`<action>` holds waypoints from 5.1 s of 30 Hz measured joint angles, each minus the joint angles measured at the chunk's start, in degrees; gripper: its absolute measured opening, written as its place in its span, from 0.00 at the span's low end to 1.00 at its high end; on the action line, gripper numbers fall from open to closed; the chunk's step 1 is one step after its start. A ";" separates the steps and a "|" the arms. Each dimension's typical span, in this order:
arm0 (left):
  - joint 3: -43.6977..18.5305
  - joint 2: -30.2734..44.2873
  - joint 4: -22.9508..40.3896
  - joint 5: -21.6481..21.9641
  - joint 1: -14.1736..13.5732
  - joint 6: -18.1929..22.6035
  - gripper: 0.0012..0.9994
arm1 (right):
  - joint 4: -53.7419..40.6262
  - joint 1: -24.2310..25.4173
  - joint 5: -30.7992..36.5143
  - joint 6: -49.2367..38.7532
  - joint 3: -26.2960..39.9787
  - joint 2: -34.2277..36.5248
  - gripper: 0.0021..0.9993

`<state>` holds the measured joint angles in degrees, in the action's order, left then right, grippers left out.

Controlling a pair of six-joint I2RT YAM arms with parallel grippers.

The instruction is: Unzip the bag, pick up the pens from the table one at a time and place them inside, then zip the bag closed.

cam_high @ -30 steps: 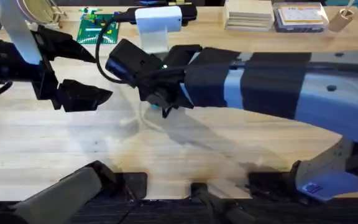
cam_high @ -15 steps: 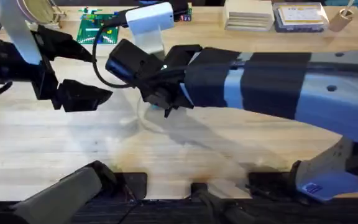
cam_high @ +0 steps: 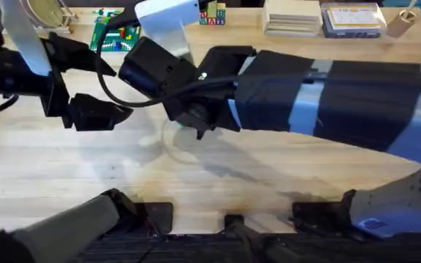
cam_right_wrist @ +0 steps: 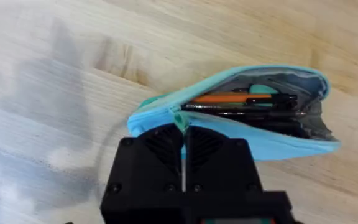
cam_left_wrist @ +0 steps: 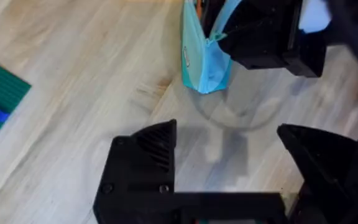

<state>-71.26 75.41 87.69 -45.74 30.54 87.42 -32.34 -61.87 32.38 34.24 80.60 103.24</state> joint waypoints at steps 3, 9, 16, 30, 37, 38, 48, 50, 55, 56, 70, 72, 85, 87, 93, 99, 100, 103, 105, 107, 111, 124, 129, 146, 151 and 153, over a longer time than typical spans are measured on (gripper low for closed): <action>0.00 2.81 1.68 -0.77 0.00 2.57 0.99 | 0.02 0.00 0.00 0.00 0.00 0.00 0.03; 0.00 7.50 3.23 -3.72 0.00 9.26 0.99 | 0.00 0.00 0.04 0.00 0.00 0.00 0.03; 0.00 13.51 4.35 -7.05 0.00 17.67 0.99 | 0.02 0.00 0.43 0.00 0.00 0.00 0.03; 15.59 18.72 -7.69 -14.22 -0.01 30.57 0.99 | 0.02 0.00 0.45 0.00 0.00 0.00 0.03; 17.68 21.29 -16.17 -20.72 -0.20 30.57 0.99 | 0.02 0.00 0.46 0.00 0.00 0.00 0.03; 17.68 21.71 -16.19 -21.05 -0.36 30.57 0.99 | 0.02 0.00 0.46 0.00 0.00 0.00 0.03; 17.70 26.91 -23.96 -26.04 -7.41 24.57 0.99 | 0.04 0.00 0.61 -0.01 0.00 0.00 0.03; 17.70 26.91 -25.01 -26.61 -8.45 24.38 0.99 | 0.04 0.00 0.61 0.00 0.00 0.00 0.03; 17.70 26.91 -28.19 -26.95 -11.33 21.59 0.99 | 0.04 0.00 0.61 -0.02 0.00 0.00 0.03; 17.70 26.91 -29.12 -27.02 -11.74 20.54 0.99 | 0.04 0.00 0.62 0.00 0.00 0.00 0.03; 17.70 26.91 -30.92 -27.17 -12.78 14.11 0.99 | 0.04 0.00 0.63 0.00 0.00 0.00 0.03; 17.70 26.91 -30.92 -27.19 -12.78 14.09 0.99 | 0.04 0.00 0.63 0.00 0.00 0.00 0.03; 17.70 26.91 -30.84 -27.43 -12.78 13.68 0.20 | 0.09 0.00 0.63 0.00 0.00 0.00 0.03; 17.70 26.91 -30.70 -27.41 -12.84 13.66 0.16 | 0.09 0.00 0.63 0.00 0.00 0.00 0.03; 17.70 26.91 -30.70 -27.39 -12.85 13.59 0.04 | 0.09 0.00 0.63 0.00 0.00 0.00 0.03; 17.70 26.91 -30.70 -27.39 -12.85 13.59 0.04 | 0.09 0.00 0.68 0.00 0.00 0.00 0.03; 17.70 26.91 -30.70 -27.39 -12.85 13.59 0.04 | 0.09 0.02 0.68 0.00 0.00 0.00 0.03; 17.70 26.91 -30.70 -27.39 -12.85 13.59 0.04 | 0.09 0.66 0.66 0.00 0.00 0.00 0.03; 17.70 26.91 -30.70 -27.36 -12.91 13.59 0.04 | -0.46 2.04 0.44 0.00 0.00 0.00 0.03; 17.70 26.91 -30.72 -27.36 -13.06 13.59 0.04 | -1.11 2.76 0.09 -0.02 0.00 0.00 0.03; 17.70 26.91 -30.72 -27.36 -13.35 13.59 0.04 | -2.96 4.08 -0.96 -0.02 0.00 0.00 0.03; 17.70 26.91 -30.72 -27.34 -13.42 13.50 0.04 | -5.64 9.42 -2.22 -1.27 0.02 0.00 0.03; 17.70 26.91 -30.72 -27.32 -13.42 13.48 0.04 | -6.02 10.86 -2.23 -2.40 0.02 0.00 0.03; 17.70 26.91 -30.71 -27.12 -13.37 13.48 0.04 | -8.26 16.34 -2.22 -2.79 0.02 0.00 0.03; 17.70 26.91 -30.72 -27.13 -13.37 13.48 0.04 | -8.44 17.81 -2.22 -3.27 0.02 0.00 0.03; 17.70 26.91 -30.74 -27.15 -13.37 13.48 0.04 | -8.48 19.38 -2.25 -3.87 0.02 0.00 0.03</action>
<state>-53.56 102.32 56.95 -72.88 17.17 100.90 -40.82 -42.49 30.13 30.37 80.62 103.24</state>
